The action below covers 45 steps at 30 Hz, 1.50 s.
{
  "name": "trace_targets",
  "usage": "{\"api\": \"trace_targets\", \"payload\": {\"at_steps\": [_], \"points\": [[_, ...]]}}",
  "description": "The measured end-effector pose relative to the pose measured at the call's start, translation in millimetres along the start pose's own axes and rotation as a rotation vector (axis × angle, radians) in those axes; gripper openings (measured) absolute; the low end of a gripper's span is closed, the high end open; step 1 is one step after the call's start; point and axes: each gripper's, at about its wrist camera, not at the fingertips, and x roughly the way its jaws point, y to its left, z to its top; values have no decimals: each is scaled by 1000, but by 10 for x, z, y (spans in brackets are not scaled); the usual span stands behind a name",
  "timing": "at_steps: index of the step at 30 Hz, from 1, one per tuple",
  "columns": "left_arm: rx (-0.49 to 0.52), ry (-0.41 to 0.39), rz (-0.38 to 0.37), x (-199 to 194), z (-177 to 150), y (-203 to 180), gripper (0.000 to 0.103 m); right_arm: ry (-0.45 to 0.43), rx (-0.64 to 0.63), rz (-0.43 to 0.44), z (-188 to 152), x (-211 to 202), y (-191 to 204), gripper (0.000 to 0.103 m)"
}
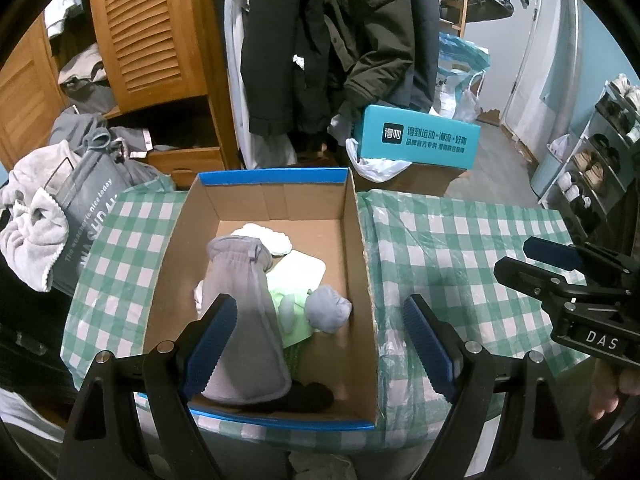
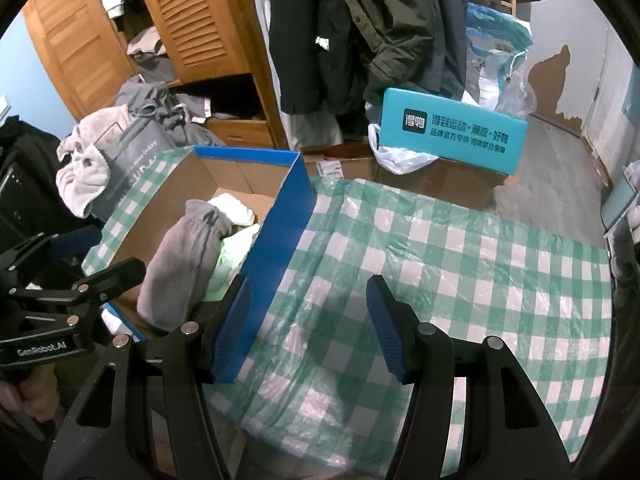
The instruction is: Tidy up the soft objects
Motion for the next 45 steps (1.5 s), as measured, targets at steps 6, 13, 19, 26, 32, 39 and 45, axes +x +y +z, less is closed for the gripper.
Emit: {"api": "trace_targets", "payload": {"at_steps": [6, 13, 19, 26, 32, 39, 45], "points": [[4, 6, 4, 26, -17, 1, 87, 1, -1, -1, 0, -1, 3, 58], [4, 9, 2, 43, -48, 10, 87, 1, -2, 0, 1, 1, 5, 58], [6, 12, 3, 43, -28, 7, 87, 0, 0, -1, 1, 1, 7, 58], [7, 16, 11, 59, -66, 12, 87, 2, -2, -2, -1, 3, 10, 58], [6, 18, 10, 59, -60, 15, 87, 2, -1, -3, -2, 5, 13, 58], [7, 17, 10, 60, -59, 17, 87, 3, -2, -2, 1, 2, 18, 58], [2, 23, 2, 63, -86, 15, 87, 4, -3, -2, -3, 5, 18, 58]]}}
